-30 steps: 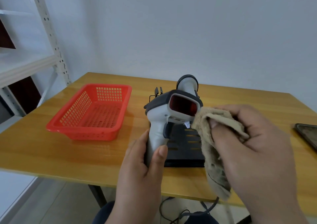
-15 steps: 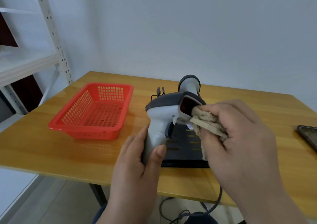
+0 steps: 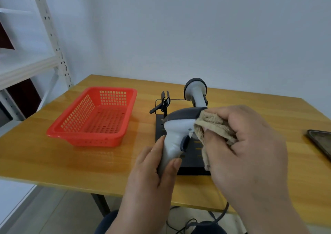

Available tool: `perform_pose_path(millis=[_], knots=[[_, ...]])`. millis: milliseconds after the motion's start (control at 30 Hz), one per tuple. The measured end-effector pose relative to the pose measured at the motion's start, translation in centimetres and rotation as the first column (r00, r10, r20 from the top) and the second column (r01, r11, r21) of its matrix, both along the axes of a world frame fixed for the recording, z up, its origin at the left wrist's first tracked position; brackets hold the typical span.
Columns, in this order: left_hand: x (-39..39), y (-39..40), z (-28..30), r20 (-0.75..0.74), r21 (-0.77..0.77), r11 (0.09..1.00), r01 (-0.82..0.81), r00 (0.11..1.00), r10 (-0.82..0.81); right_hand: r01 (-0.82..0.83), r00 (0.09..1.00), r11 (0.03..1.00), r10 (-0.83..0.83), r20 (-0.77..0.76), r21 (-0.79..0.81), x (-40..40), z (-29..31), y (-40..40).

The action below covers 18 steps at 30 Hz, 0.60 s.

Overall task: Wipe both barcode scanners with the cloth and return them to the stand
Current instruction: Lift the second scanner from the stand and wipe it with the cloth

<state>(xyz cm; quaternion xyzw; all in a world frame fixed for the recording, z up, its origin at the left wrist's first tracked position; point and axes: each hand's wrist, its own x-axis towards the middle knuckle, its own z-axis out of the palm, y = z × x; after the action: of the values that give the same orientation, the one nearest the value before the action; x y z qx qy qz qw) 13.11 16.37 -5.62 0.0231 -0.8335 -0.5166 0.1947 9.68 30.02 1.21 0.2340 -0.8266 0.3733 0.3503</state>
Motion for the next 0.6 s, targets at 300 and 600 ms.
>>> perform_pose_path(millis=[300, 600], knots=[[0.2, -0.5, 0.0, 0.099, 0.291, 0.957, -0.001, 0.995, -0.029, -0.186, 0.972, 0.978, 0.169, 0.166, 0.093, 0.2, 0.4, 2.0], [0.2, -0.2, -0.3, 0.008, 0.180, 0.984, 0.005, 1.000, -0.006, -0.110, 0.986, 0.989, 0.121, -0.118, 0.097, -0.2, -0.3, 0.0]])
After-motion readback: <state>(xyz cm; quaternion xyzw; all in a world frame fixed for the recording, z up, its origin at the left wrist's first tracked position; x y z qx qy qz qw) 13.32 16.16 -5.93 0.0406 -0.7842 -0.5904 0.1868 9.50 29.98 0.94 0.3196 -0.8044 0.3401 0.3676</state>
